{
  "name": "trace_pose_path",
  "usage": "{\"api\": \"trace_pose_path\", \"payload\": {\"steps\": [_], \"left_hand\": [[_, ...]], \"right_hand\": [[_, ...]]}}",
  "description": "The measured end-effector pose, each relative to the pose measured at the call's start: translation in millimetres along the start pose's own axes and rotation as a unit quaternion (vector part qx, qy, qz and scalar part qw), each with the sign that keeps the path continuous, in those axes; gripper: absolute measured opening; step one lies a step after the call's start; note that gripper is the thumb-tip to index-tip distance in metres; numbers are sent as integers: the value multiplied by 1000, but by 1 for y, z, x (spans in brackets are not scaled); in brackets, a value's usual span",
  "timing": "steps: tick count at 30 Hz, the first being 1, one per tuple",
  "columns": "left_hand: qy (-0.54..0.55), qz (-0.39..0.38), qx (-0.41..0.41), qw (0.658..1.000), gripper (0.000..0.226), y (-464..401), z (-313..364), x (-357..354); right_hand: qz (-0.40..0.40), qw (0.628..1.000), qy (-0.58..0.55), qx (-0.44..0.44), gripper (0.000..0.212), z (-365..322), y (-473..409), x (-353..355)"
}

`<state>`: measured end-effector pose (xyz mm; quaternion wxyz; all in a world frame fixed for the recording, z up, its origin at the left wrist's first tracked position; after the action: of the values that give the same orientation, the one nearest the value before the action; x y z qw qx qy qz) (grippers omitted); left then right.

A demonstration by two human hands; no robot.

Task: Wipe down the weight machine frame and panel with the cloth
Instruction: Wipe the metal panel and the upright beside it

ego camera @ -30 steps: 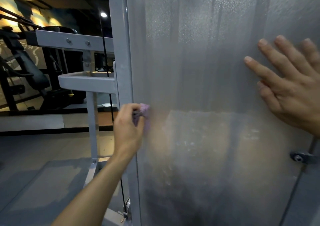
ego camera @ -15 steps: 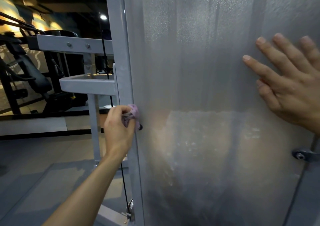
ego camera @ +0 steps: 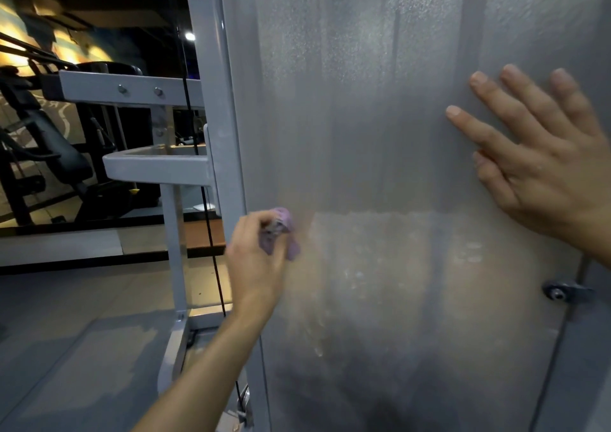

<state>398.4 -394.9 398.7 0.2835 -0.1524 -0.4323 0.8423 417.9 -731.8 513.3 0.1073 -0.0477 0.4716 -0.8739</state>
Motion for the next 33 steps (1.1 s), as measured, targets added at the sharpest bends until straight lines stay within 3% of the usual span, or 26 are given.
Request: {"api": "trace_pose_path", "payload": {"steps": [2,4,9,11,14,16,20,23,26,29,33], "left_hand": [[17,-51,-49,997,32,14,14,-8],[9,-57,-68,996,29,9,10,-8],[1,57,55,997,9,-13,-14,4],[28,65,61,996,10,-4,0,-8],[80,-13,-4,997,31,21,32,-30],[56,-48,-46,996,30,24,39,-31],[33,46,15,998,14,-10,18,-8],[48,91,55,993,18,-5,26,-15],[105,-3,-9,994,35,28,62,-40],[94,-67,-57,992,47,36,68,-48],[84,17,9,996,27,11,44,-35]], "right_hand": [[-1,1000,-4,-2,54,1,0,1],[-6,1000,-6,0,55,2,-1,1],[-27,1000,-4,-1,56,3,0,1],[-29,1000,-7,-6,56,2,-2,3],[-33,999,-8,-8,56,0,-2,5],[-39,999,-15,9,57,4,-4,10],[-70,993,5,91,61,38,-3,25],[-75,992,23,95,63,51,0,28],[-64,993,34,92,65,45,5,24],[-60,993,31,98,65,48,4,25],[-62,993,34,91,65,47,6,25]]}}
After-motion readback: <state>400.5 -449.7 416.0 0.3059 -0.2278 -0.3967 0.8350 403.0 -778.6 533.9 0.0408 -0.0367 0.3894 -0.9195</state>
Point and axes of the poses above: each hand's wrist, its own y-axis away from the middle knuckle, its own x-axis out of the back of the hand, z = x × y, the point moved 3 cm from there along -y, towards the middle knuckle, and after that the axes turned 10 degrees about z, right-handed, at the moved point
